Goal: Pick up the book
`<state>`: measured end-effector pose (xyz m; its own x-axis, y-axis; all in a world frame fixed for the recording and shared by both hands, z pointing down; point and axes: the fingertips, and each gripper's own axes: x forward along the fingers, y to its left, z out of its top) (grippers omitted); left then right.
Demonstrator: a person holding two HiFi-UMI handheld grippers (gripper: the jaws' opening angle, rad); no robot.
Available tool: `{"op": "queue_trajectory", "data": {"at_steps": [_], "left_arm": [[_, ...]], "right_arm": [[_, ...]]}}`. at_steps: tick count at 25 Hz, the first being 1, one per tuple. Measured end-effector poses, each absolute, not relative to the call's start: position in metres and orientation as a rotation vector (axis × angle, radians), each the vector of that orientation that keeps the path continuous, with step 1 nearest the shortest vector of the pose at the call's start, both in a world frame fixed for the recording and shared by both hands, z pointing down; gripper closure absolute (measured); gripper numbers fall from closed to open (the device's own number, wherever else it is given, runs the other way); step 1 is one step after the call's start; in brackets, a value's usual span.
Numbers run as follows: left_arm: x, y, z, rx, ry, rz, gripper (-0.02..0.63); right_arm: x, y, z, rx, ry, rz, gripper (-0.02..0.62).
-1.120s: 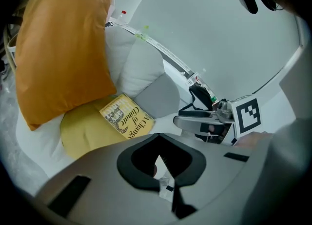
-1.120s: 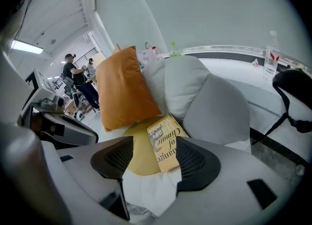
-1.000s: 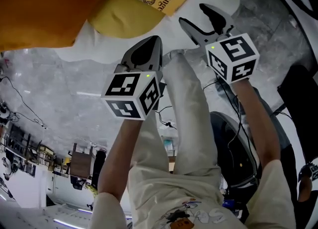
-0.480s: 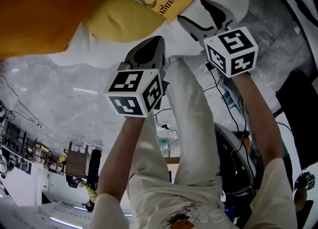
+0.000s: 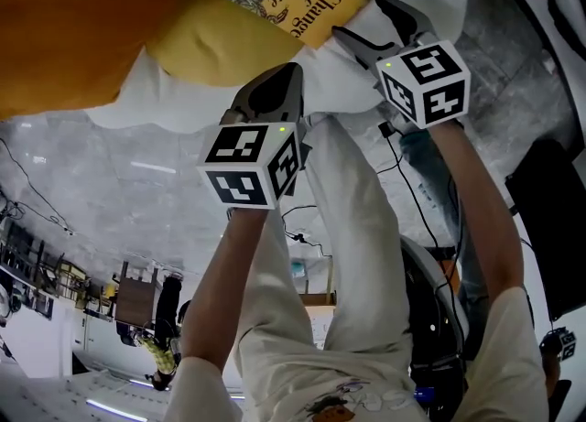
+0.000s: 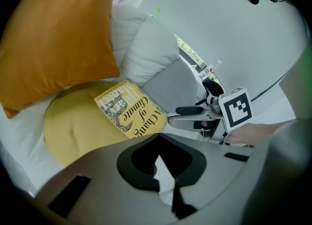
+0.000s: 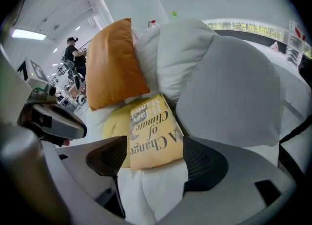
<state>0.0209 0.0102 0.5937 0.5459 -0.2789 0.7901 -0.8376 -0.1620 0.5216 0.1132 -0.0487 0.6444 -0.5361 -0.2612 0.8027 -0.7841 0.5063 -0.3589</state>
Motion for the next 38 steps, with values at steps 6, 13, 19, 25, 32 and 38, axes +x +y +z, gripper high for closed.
{"op": "queue_trajectory", "data": {"at_steps": [6, 13, 19, 25, 32, 38], "left_arm": [[0.03, 0.017, 0.607, 1.691, -0.932, 0.652, 0.603], [0.037, 0.021, 0.618, 1.676, -0.929, 0.657, 0.603], [0.037, 0.02, 0.625, 1.657, -0.94, 0.66, 0.603], [0.046, 0.021, 0.631, 1.645, -0.935, 0.658, 0.603], [0.053, 0.02, 0.635, 1.643, -0.934, 0.648, 0.603], [0.055, 0.02, 0.637, 1.632, -0.939, 0.647, 0.603]], "right_arm": [[0.124, -0.055, 0.668, 0.838, -2.035, 0.977, 0.236], [0.132, -0.062, 0.693, 0.85, -2.001, 1.027, 0.236], [0.132, -0.06, 0.709, 0.807, -1.973, 1.054, 0.227], [0.128, -0.059, 0.723, 0.741, -1.953, 1.05, 0.225], [0.127, -0.056, 0.74, 0.654, -1.915, 1.093, 0.217], [0.128, -0.053, 0.738, 0.563, -1.917, 1.139, 0.224]]}}
